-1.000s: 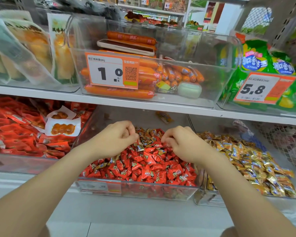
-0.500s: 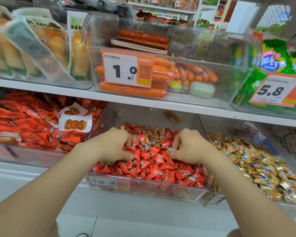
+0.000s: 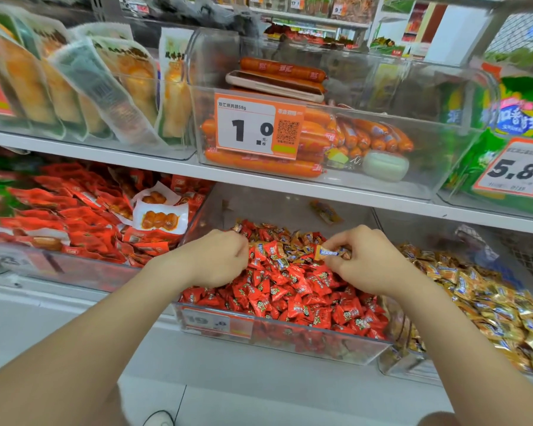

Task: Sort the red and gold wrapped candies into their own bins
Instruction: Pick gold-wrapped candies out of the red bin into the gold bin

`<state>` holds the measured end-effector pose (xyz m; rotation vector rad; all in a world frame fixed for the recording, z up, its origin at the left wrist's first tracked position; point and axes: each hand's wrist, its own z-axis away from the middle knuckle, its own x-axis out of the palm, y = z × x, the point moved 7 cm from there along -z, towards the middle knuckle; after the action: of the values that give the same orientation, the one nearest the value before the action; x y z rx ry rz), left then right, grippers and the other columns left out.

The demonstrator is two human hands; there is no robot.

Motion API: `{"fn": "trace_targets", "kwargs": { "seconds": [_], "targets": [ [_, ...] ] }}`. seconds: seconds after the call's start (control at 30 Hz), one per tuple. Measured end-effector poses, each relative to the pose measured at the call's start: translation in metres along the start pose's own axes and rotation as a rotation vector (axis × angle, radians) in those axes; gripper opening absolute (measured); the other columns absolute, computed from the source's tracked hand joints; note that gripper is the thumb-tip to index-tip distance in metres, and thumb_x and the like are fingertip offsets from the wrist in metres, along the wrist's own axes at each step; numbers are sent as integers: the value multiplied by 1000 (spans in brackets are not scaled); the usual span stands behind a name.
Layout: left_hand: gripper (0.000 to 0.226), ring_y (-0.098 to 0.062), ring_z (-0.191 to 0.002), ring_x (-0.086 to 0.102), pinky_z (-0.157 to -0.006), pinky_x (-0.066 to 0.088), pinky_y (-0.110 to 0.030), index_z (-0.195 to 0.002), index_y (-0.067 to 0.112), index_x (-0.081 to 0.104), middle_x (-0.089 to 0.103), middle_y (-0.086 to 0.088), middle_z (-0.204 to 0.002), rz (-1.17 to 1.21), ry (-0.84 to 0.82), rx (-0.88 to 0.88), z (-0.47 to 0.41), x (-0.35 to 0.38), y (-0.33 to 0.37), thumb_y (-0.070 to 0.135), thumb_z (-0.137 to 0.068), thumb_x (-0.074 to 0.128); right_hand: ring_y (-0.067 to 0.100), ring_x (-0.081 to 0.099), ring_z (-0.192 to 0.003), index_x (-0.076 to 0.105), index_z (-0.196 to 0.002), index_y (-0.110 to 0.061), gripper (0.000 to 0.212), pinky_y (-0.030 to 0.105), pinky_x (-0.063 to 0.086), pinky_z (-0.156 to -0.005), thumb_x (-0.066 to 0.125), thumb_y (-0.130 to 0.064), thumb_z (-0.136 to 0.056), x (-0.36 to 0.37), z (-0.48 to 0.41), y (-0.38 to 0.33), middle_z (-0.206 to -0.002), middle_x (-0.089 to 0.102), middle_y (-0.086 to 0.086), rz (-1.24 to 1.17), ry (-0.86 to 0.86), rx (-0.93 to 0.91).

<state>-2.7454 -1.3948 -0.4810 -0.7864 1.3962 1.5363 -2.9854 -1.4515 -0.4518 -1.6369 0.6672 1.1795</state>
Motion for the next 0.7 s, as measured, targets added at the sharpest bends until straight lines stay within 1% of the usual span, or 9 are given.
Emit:
{"fn": "trace_targets", "kwargs": {
  "seconds": [0.07,0.1,0.13,0.2,0.27,0.4,0.5,0.6,0.7],
  "targets": [
    [33,-33,-75,62,-63,47,-43,-87,5,57,64,-10,-81,28,95,-2,2,-10,0,23,-106,37,8,55,-45,75,-90,-25,11,17,43,-49,67,-31,-93,-2,-1,-4,-52,64,-3,-69,20,13],
    [34,-30,-70,58,-59,42,-40,-84,5,55,62,-9,-77,38,120,-2,3,-13,0,24,-107,37,12,56,-47,72,-83,-23,18,26,47,-53,62,-33,-94,-2,-1,-7,-54,66,2,-92,25,13],
    [35,-26,-66,55,-57,40,-37,-84,6,54,61,-8,-74,51,131,4,5,-15,2,25,-107,36,14,55,-50,69,-79,-20,25,30,47,-56,58,-36,-95,-1,-2,-11,-57,67,6,-103,25,12],
    [34,-22,-59,57,-55,44,-37,-88,9,54,63,-8,-72,63,115,26,8,-15,5,31,-109,39,14,50,-51,61,-74,-15,37,30,43,-57,52,-40,-99,1,-3,-22,-53,58,4,-121,26,-1],
    [26,-20,-54,67,-52,56,-39,-94,16,55,67,-8,-76,70,55,24,10,-11,2,39,-106,54,12,46,-45,60,-72,-16,42,28,39,-52,53,-42,-104,7,-5,-32,-50,52,-3,-156,9,-36],
    [12,-25,-69,74,-68,64,-43,-111,22,64,65,-6,-95,-22,-3,4,8,-4,-8,24,-101,69,5,45,-41,74,-94,-22,18,17,37,-45,60,-22,-105,24,-10,-47,-64,70,-3,-238,-66,-142],
    [29,-23,-83,69,-80,61,-41,-115,19,68,63,-3,-100,-163,-55,-26,10,0,-12,28,-91,81,15,52,-46,78,-103,-25,27,25,43,-48,56,-9,-102,32,-21,-44,-56,63,-5,-190,-71,-127],
    [42,-25,-80,67,-68,58,-35,-109,16,68,56,-2,-100,-265,-166,-62,13,9,-13,28,-77,93,10,51,-46,80,-89,-26,30,26,47,-53,52,-14,-95,40,-30,-43,-46,58,-13,-116,-83,-56],
    [10,-24,-72,68,-67,60,-38,-86,14,72,63,-3,-86,-247,-92,-21,4,10,-11,13,-86,82,15,67,-74,77,-81,-32,18,36,59,-72,60,-34,-89,48,-38,-45,-69,70,-13,50,-45,-50]
  ]
}}
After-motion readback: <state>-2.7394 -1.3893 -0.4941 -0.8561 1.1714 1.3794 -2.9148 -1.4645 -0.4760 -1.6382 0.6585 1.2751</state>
